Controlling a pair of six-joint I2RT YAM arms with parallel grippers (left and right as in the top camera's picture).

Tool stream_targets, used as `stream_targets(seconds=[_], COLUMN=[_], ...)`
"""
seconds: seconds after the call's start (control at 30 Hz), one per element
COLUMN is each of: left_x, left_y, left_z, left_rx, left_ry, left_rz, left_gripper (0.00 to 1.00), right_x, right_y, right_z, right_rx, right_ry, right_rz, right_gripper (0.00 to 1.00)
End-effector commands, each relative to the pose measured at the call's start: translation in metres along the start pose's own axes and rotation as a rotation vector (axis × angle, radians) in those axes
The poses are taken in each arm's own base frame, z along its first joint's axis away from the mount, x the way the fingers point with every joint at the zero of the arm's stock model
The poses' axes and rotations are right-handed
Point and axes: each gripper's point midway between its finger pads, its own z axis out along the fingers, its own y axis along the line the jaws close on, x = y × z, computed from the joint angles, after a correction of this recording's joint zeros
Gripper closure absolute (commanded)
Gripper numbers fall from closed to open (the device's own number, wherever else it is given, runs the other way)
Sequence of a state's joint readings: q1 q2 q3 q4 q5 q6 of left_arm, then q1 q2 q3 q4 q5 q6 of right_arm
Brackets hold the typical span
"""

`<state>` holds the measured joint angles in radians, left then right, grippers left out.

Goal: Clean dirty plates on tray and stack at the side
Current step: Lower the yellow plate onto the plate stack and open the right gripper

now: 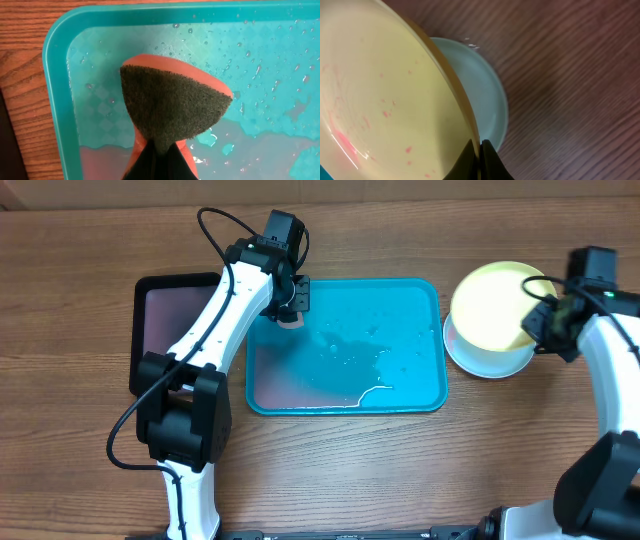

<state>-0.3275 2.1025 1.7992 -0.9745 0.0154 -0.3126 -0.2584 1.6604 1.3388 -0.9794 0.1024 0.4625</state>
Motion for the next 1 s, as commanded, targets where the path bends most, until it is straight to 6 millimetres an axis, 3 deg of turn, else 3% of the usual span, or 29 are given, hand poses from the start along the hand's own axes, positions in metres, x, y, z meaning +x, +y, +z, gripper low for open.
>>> stream_targets(seconds=[0.0, 0.23, 0.47, 0.53, 0.6, 0.7, 0.83, 0.97], left_x=[0.003, 0.003, -0.004, -0.008, -0.015, -0.023, -0.025, -0.015], left_y=[-0.003, -0.003, -0.005, -0.006, -0.006, 0.002, 0.02, 0.047], left_z=[0.003, 0.003, -0.005, -0.016, -0.032, -0.062, -0.097, -0.111], left_rx=[0.003, 0.002, 0.009, 0.01, 0.0, -0.057, -0.154, -0.229], left_ry=[0.008, 0.01, -0.01, -0.019, -0.032, -0.055, -0.062, -0.02], left_rz=[-0.003, -0.003, -0.003, -0.003, 0.0, -0.002, -0.007, -0.053], left_gripper=[0.96, 0.96, 0.96, 0.96, 0.96, 0.96, 0.96, 0.96], right_x=[0.003, 0.016, 0.033, 0.039, 0.045, 0.052, 0.05, 0.04], right_y=[-0.007, -0.021, -0.008, -0.005, -0.002, 0.003, 0.011, 0.03], right_z=[0.025, 0.064, 0.065, 0.063, 0.062, 0.058, 0.046, 0.025], right_rx=[-0.022, 0.035, 0.006, -0.009, -0.025, -0.064, -0.097, -0.141], right_ry=[0.089, 0.195, 0.253, 0.278, 0.301, 0.334, 0.356, 0.348], right_rz=[0.023, 0.046, -0.017, -0.057, -0.09, -0.123, -0.129, -0.149], right_gripper=[0.96, 0.96, 0.96, 0.86, 0.58, 0.3, 0.13, 0.1])
